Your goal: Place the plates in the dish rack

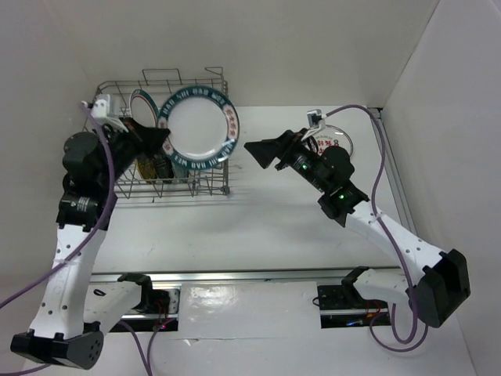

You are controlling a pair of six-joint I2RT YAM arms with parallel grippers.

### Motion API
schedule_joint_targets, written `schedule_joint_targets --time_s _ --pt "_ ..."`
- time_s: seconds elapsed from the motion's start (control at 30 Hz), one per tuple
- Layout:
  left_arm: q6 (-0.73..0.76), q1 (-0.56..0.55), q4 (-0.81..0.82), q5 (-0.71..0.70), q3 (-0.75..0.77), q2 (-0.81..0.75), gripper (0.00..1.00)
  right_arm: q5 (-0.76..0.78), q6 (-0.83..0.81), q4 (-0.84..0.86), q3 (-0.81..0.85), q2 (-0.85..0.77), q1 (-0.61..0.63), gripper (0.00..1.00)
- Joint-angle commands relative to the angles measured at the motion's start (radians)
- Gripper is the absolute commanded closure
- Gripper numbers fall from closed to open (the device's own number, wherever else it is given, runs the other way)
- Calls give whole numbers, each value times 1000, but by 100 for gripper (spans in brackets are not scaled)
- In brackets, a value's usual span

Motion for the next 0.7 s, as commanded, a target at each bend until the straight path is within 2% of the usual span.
schedule_joint_targets --time_s 0.0,0.03,0.17,0.27,0.4,0.57,0.67 --pt "9 4 28 -279 205 39 100 107 -66 -97 21 -85 -6 0" --pt "40 4 17 -365 272 65 100 117 -66 -97 9 -96 -6 0" --pt "130 4 6 -522 406 211 100 106 -66 -119 -55 -134 -6 0" --pt "199 4 89 -623 431 312 100 95 -57 -158 -112 -174 -6 0" --pt "372 4 190 -787 488 462 100 106 -80 -224 -197 -265 -6 0" --pt "554 4 337 -924 508 620 100 115 -101 -315 -215 -338 -6 0" --pt "669 4 458 -939 497 680 100 98 -110 -335 -235 -348 -6 0"
